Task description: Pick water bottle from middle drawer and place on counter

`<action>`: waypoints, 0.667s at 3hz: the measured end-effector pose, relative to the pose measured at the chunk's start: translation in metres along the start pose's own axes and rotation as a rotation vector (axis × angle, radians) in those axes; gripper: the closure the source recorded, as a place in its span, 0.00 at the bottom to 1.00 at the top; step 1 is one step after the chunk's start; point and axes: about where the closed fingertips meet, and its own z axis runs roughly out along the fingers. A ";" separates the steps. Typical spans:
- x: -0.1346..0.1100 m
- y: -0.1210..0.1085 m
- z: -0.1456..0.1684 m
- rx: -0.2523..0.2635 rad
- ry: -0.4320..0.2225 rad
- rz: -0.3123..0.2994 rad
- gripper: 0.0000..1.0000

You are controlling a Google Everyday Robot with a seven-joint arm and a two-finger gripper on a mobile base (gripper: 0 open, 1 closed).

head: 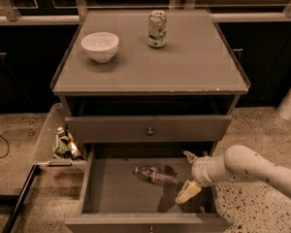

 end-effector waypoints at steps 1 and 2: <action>0.007 -0.010 0.043 -0.032 -0.010 0.029 0.00; 0.010 -0.016 0.079 -0.068 -0.012 0.043 0.00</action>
Offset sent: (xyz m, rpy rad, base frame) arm 0.0542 0.0534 -0.0963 0.0483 0.1081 0.0259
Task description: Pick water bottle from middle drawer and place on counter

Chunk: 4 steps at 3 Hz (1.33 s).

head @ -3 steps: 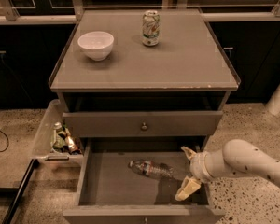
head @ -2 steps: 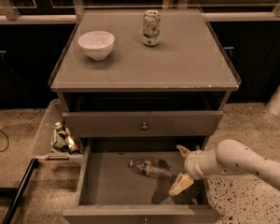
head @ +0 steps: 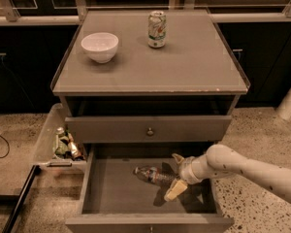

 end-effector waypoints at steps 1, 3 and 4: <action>0.004 -0.005 0.024 -0.023 0.005 0.023 0.00; 0.021 -0.012 0.056 -0.043 0.022 0.084 0.00; 0.021 -0.012 0.056 -0.043 0.022 0.085 0.19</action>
Offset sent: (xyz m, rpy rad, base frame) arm 0.0240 0.0153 -0.0646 0.0011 0.0964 -0.0547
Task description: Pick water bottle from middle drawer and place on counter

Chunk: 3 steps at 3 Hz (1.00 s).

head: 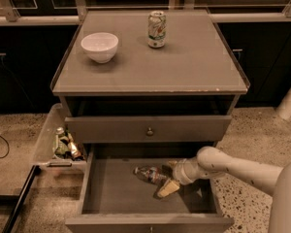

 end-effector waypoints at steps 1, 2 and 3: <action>0.000 0.000 0.000 0.000 0.000 0.000 0.42; 0.000 0.000 0.000 -0.001 0.000 0.000 0.66; 0.000 0.001 0.000 -0.002 0.000 0.001 0.89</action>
Offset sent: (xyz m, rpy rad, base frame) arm 0.0000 0.0000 0.0000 0.0000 0.0000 0.0000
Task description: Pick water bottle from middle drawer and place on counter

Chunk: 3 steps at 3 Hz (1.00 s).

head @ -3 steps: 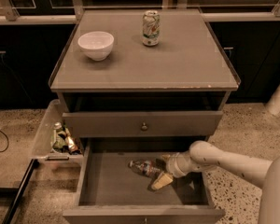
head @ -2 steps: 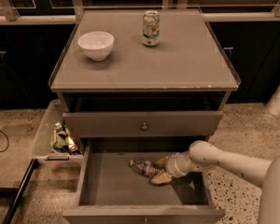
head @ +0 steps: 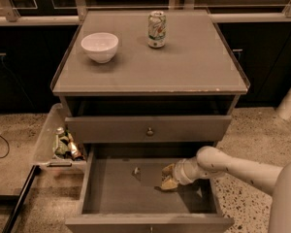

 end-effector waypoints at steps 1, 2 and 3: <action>0.001 0.017 -0.016 -0.030 -0.023 0.010 1.00; -0.012 0.041 -0.056 -0.033 -0.048 -0.033 1.00; -0.039 0.066 -0.123 0.016 -0.055 -0.113 1.00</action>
Offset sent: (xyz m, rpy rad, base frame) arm -0.0725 -0.0304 0.1310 0.0525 -0.0903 0.0837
